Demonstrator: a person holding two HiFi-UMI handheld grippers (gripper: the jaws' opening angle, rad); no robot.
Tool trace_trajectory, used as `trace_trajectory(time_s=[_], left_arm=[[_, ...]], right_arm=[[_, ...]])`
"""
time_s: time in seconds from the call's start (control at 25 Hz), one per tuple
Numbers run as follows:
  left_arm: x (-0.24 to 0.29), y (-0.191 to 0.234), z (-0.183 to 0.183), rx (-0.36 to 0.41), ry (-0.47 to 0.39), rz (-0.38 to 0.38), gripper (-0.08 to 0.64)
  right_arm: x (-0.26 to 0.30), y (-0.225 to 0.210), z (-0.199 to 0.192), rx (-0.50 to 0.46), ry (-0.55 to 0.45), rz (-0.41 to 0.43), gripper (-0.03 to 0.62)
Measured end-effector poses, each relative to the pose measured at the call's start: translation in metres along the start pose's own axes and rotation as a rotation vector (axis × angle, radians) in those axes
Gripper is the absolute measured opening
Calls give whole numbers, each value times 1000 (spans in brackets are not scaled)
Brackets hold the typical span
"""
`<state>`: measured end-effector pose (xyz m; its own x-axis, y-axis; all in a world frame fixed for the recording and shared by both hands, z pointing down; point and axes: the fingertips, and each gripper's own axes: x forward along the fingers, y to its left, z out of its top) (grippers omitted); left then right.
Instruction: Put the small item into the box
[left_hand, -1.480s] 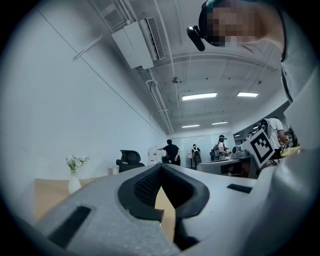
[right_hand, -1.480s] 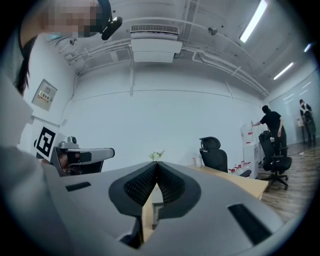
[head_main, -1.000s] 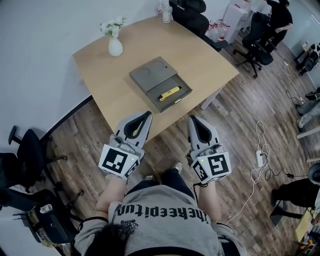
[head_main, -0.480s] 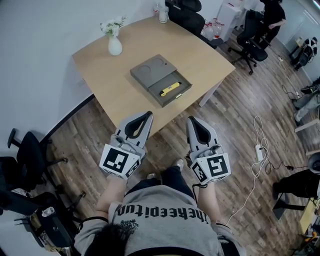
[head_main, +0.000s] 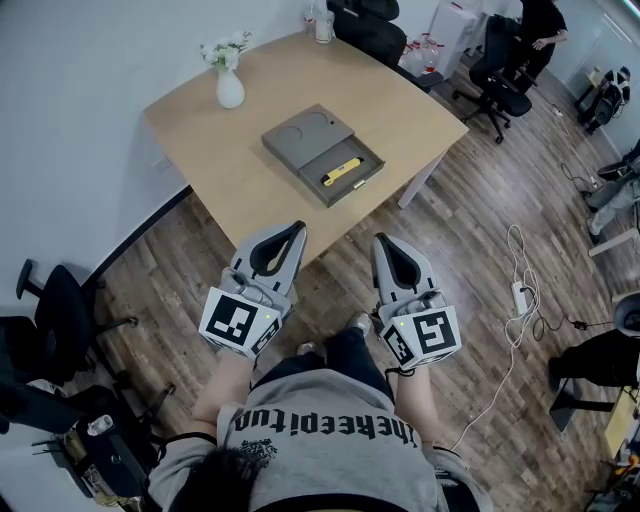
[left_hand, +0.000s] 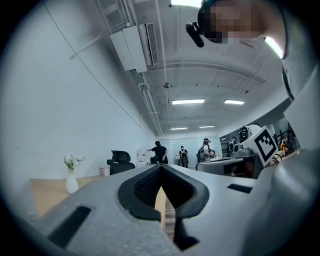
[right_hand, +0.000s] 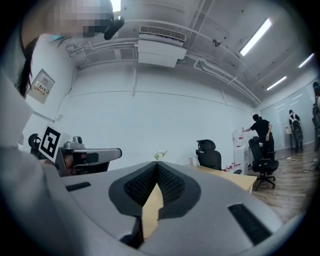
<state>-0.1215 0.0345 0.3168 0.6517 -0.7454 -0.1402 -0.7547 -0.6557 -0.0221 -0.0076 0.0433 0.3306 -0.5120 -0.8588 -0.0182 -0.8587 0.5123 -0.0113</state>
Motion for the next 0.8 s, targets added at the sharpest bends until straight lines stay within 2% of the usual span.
trace_trajectory(time_s=[0.8], left_arm=[[-5,-2,2,-13,-15,2,17]], right_arm=[[-3,10,3,-20,6,13,8]])
